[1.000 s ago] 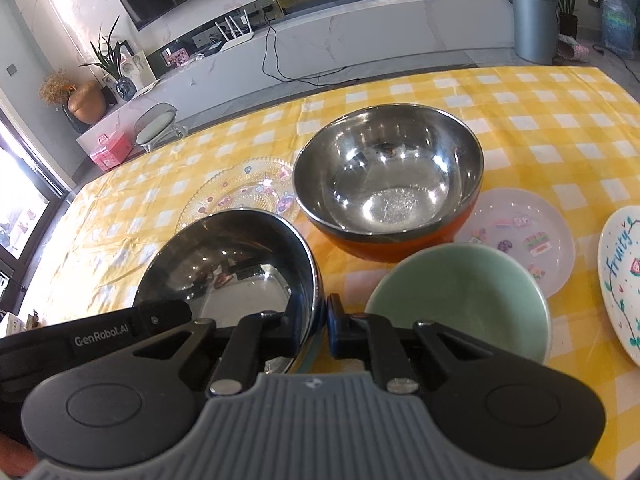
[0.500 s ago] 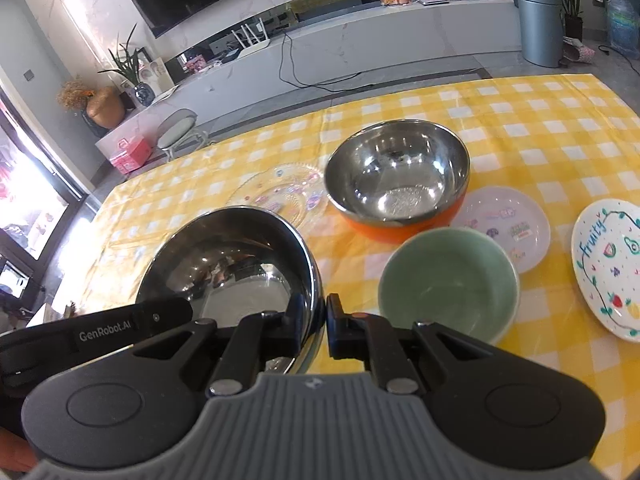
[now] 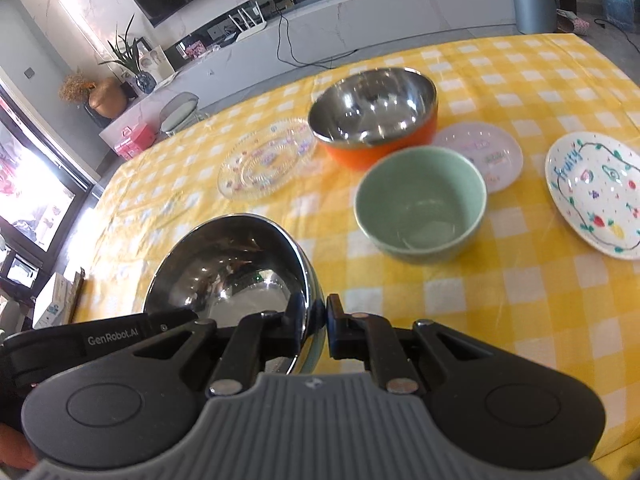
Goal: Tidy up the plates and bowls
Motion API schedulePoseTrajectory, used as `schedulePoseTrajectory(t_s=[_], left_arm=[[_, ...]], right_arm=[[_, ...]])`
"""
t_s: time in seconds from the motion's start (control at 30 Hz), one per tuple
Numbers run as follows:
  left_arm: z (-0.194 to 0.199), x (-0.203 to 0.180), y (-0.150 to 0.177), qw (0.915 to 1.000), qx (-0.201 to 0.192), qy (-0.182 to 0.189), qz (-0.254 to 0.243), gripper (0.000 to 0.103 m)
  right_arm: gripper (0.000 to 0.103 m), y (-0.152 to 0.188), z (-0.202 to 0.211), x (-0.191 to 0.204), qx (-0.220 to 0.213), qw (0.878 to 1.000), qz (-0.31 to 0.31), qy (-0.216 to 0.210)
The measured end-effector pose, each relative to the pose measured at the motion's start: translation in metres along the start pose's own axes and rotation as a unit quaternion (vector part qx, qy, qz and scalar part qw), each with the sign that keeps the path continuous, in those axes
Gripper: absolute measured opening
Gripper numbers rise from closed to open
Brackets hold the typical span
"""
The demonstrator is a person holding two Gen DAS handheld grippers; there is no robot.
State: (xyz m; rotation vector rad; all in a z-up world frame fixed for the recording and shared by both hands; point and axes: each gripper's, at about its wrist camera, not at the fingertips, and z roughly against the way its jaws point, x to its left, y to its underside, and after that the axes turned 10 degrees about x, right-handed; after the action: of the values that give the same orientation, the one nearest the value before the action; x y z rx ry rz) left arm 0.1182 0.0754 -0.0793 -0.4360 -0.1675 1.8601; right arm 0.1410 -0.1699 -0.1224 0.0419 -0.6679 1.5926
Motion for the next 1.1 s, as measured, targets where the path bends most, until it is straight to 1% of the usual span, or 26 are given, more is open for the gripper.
schedulePoseTrajectory(t_s=[0.13, 0.2, 0.5, 0.83, 0.9, 1.03, 1.07, 1.1], left_arm=[[-0.006, 0.004, 0.004, 0.9999, 0.008, -0.006, 0.011, 0.008], [-0.008, 0.003, 0.005, 0.9999, 0.006, -0.008, 0.009, 0.008], [-0.015, -0.002, 0.006, 0.9999, -0.01, -0.013, 0.003, 0.009], [-0.02, 0.0, 0.005, 0.9999, -0.006, -0.015, 0.005, 0.01], [-0.021, 0.001, 0.005, 0.9998, -0.006, -0.013, 0.009, 0.011], [-0.021, 0.002, 0.005, 0.9998, -0.01, -0.012, 0.012, 0.011], [-0.02, 0.003, 0.004, 0.9998, -0.011, -0.011, 0.013, 0.011], [-0.02, 0.003, 0.004, 0.9998, -0.012, -0.012, 0.014, 0.013]], right_arm=[[0.01, 0.002, -0.008, -0.002, 0.014, 1.0, 0.0, -0.001], [0.01, 0.002, -0.012, -0.005, 0.02, 1.0, -0.003, -0.004], [0.01, 0.001, -0.018, -0.007, 0.021, 1.0, -0.002, 0.0], [0.012, 0.0, -0.021, -0.008, 0.026, 1.0, -0.005, -0.005], [0.016, 0.0, -0.022, -0.008, 0.026, 1.0, -0.004, -0.011], [0.018, 0.001, -0.024, -0.005, 0.021, 1.0, 0.007, -0.003], [0.021, 0.001, -0.024, -0.005, 0.021, 1.0, 0.008, 0.0], [0.027, 0.001, -0.024, -0.005, 0.021, 1.0, 0.009, 0.003]])
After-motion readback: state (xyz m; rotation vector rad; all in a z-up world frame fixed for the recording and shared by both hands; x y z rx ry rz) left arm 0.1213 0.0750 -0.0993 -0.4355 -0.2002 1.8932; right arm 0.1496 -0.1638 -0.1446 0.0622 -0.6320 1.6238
